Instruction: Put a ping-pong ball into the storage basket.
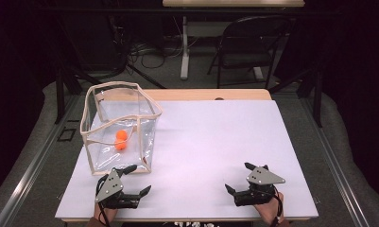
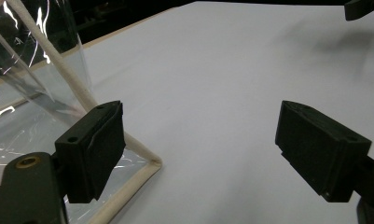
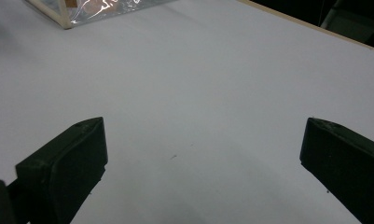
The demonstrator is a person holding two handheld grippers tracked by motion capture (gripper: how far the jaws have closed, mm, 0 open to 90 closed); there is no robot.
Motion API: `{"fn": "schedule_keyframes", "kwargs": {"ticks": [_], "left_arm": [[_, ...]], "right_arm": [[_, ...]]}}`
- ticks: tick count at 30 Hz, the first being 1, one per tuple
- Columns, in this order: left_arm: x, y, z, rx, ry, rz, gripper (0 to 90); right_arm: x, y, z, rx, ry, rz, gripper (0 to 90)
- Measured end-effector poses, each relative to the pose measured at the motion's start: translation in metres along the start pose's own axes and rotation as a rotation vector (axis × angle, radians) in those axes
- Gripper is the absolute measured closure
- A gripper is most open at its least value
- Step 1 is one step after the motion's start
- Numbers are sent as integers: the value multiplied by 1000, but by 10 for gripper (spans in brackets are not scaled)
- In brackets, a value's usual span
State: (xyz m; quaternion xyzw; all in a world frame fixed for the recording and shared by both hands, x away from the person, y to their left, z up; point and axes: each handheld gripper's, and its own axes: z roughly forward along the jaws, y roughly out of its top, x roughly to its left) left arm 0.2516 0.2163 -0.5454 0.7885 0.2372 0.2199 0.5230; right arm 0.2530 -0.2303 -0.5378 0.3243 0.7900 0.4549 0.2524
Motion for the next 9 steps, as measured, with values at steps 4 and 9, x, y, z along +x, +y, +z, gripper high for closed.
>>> {"fn": "schedule_keyframes", "kwargs": {"ticks": [4, 9], "left_arm": [[-1, 0, 0, 1, -1, 1, 159], [0, 0, 1, 7, -3, 3, 159]], "right_arm": [[-1, -1, -3, -13, -10, 7, 1], [-3, -2, -4, -8, -1, 20, 1]]}}
